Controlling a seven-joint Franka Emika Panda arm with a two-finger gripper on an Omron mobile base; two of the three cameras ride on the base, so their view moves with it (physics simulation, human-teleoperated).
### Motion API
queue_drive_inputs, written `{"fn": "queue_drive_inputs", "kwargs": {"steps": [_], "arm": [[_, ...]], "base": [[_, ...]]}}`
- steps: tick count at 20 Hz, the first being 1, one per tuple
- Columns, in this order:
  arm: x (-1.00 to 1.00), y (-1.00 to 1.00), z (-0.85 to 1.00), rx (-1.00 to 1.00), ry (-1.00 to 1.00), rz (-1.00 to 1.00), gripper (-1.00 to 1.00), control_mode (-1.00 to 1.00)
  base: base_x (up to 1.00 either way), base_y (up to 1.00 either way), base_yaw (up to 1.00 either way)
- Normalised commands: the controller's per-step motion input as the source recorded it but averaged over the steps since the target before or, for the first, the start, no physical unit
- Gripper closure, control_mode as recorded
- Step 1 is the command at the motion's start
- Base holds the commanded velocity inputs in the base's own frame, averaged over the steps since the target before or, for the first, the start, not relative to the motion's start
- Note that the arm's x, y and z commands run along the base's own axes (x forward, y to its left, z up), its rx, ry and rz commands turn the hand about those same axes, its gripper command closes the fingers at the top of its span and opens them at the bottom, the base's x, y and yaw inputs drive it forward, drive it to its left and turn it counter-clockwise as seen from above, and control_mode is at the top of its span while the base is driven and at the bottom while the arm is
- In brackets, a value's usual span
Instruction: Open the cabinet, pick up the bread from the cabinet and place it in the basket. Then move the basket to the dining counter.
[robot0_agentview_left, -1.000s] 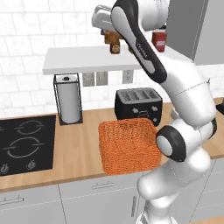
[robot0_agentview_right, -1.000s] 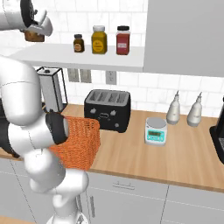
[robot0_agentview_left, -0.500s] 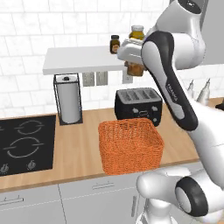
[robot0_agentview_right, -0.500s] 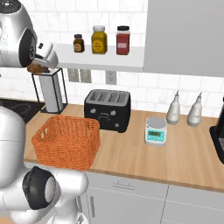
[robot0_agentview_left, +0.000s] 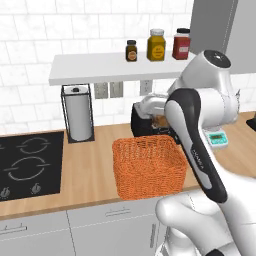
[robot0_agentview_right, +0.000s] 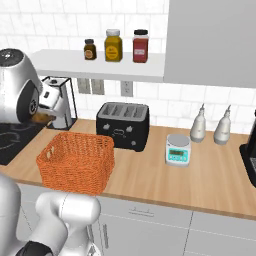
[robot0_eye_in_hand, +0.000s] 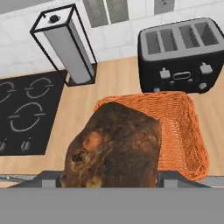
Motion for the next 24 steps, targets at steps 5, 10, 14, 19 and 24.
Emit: {"fn": "queue_drive_inputs", "kwargs": {"steps": [5,10,14,19,24], "arm": [[0.00,0.00,-0.53,-0.14,0.25,0.00,1.00,-1.00],[0.00,-0.04,-0.66,-0.06,0.14,0.00,1.00,-1.00],[0.17,-0.10,-0.67,0.00,0.08,0.03,1.00,-1.00],[0.32,-0.09,-0.62,0.00,0.09,0.04,1.00,-1.00],[0.32,0.00,-0.64,0.00,0.12,0.03,1.00,-1.00]], "base": [[0.00,0.00,0.00],[0.00,0.00,0.00],[0.00,0.00,0.00],[0.00,0.00,0.00],[0.00,0.00,0.00]]}}
